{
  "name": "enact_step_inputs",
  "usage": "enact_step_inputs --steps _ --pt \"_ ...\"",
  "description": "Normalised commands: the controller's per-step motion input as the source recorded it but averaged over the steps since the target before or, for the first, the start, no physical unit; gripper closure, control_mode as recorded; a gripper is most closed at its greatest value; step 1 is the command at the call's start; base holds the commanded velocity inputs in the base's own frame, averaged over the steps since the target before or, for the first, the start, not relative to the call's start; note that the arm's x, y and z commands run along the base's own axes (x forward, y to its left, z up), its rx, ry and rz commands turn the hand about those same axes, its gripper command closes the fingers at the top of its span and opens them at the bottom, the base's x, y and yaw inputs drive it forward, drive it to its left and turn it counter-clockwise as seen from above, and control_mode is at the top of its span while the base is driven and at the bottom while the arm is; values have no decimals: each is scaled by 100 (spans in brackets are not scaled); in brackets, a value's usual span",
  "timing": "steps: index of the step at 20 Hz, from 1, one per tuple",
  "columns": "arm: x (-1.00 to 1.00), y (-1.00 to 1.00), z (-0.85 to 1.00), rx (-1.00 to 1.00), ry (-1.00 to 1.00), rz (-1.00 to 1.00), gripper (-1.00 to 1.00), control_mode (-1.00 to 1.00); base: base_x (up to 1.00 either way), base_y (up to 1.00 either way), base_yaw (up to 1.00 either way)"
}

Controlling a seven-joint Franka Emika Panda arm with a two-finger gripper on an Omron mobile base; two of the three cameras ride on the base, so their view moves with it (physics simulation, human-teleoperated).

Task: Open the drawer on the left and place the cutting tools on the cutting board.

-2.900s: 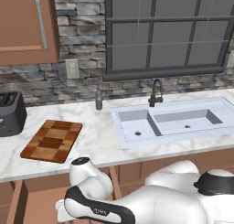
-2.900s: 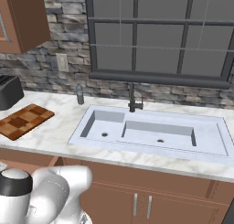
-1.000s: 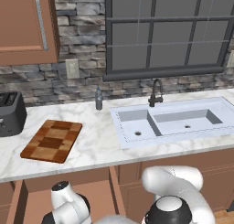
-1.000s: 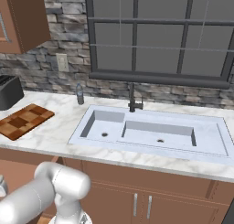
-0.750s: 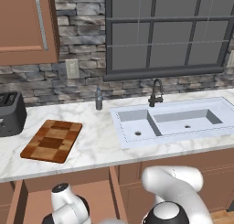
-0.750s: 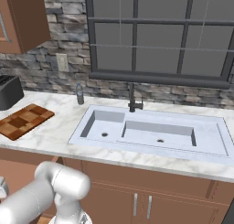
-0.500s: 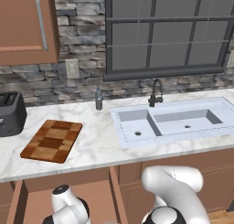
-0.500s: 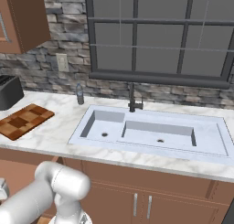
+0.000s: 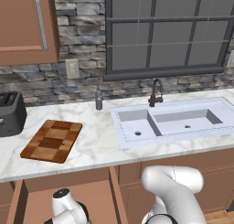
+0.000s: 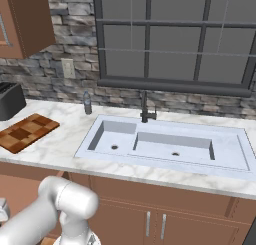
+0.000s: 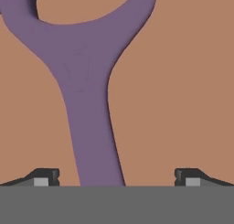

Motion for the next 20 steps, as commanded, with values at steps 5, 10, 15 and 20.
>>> enact_step_inputs --steps 5,10,15,20 --pt "0 9 -15 0 0 0 -100 -100 0 0 0" --pt "0 12 -11 0 0 0 100 -100 0 0 0" --pt "-12 5 -2 0 -1 0 100 -100 0 0 0" --pt "-34 -1 0 0 -4 0 100 -100 0 0 0"
